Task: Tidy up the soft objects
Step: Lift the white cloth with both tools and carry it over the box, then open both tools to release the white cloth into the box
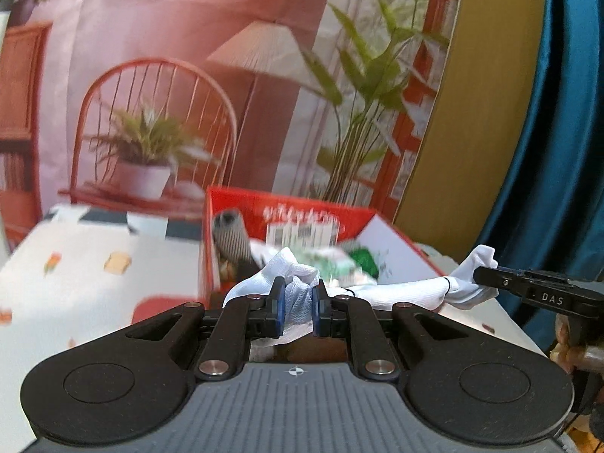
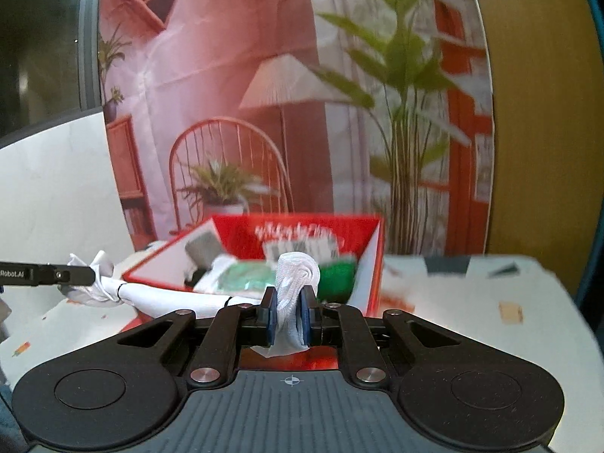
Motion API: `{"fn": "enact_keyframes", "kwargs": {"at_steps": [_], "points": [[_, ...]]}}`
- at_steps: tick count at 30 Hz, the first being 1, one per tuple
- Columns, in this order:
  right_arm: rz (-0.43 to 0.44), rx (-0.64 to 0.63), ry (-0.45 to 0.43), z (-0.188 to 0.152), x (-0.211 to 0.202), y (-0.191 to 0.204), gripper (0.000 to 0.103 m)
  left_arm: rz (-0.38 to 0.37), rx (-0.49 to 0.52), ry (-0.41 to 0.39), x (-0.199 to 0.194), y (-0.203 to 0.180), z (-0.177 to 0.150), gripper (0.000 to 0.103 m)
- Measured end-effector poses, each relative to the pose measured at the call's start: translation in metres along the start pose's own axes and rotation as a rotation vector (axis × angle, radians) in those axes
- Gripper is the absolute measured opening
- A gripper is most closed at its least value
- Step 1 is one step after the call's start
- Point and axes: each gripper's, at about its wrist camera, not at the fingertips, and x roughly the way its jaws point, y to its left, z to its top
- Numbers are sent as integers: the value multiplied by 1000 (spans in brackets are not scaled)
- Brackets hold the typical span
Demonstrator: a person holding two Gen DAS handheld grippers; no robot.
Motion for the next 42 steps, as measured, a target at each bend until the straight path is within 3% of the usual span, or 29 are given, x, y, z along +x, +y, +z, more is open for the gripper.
{"fn": "enact_keyframes", "kwargs": {"at_steps": [6, 11, 24, 33, 35, 37, 38, 39, 42], "points": [[-18, -43, -24, 31, 20, -6, 12, 9, 9, 33, 35, 1, 26, 14], [-19, -92, 32, 41, 48, -10, 12, 23, 59, 104, 65, 4, 35, 14], [-13, -92, 201, 24, 105, -17, 9, -33, 99, 319, 131, 8, 30, 14], [4, -88, 235, 18, 117, -14, 9, -31, 102, 365, 144, 11, 26, 15], [4, -89, 240, 16, 118, -13, 9, -29, 105, 364, 143, 11, 26, 18], [0, -90, 245, 15, 119, -13, 11, -23, 106, 357, 142, 11, 27, 28], [-3, -89, 248, 15, 119, -13, 12, -22, 102, 351, 141, 11, 28, 39], [-8, -87, 252, 15, 120, -12, 16, -21, 97, 342, 139, 11, 29, 47], [-23, -88, 262, 16, 120, -11, 25, -31, 94, 317, 133, 8, 33, 56]]}}
